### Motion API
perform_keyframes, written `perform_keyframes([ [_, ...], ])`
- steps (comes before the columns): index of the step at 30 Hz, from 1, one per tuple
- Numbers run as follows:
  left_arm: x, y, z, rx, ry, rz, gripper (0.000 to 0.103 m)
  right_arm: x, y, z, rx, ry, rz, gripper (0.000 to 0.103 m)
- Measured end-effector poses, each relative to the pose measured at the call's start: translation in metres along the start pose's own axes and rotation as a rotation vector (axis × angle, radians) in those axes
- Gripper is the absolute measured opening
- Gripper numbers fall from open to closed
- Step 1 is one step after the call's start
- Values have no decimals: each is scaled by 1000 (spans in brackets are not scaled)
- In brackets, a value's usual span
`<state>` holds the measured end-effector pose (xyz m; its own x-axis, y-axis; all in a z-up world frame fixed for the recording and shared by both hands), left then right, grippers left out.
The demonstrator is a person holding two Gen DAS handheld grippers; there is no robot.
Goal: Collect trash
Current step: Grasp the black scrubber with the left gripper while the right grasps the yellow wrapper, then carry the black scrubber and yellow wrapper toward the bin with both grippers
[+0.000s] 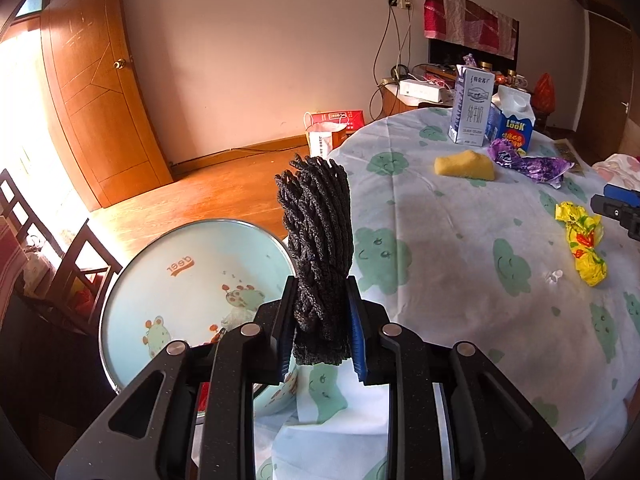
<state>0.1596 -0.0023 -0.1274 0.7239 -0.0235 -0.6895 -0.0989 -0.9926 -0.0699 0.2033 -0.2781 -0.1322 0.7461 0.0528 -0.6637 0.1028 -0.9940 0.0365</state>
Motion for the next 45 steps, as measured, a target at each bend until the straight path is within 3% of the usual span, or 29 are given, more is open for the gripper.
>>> perform_keyframes([
  [4,2,-14,13,-10,-23,-17,23,12,-8,13,-33,-83,-10,58],
  [5,3,-16,16,-14,-29,-20,23,18,-10,20,-35,-105,-20,51],
  [7,4,-20,19,-26,-34,-25,23,22,-9,23,-16,-105,-46,47],
  [9,2,-24,18,-37,-29,-29,23,17,-9,19,12,-91,-79,29],
  [11,-3,-26,16,-44,-14,-33,23,14,-14,16,-4,-73,-77,24],
  [23,-20,-55,13,-77,29,-102,23,-1,-65,-19,-20,63,-165,22],
  [36,-28,-110,23,-153,32,-186,23,24,-161,-53,-119,104,-277,22],
  [45,-27,-136,28,-191,30,-217,23,26,-196,-64,-180,106,-292,22],
])
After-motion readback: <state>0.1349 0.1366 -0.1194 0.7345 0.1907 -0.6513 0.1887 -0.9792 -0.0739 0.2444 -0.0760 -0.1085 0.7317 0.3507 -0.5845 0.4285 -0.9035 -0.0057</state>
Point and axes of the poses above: each gripper's, at about its wrist camera, not at the fingertips, and x roughly the way its jaws point, y to its right, z to its underside, the point moved 3 cm from there along x, roughly the way its jaws point, and after that the axes turned 2 degrees about -x, right-handed, at the moved point
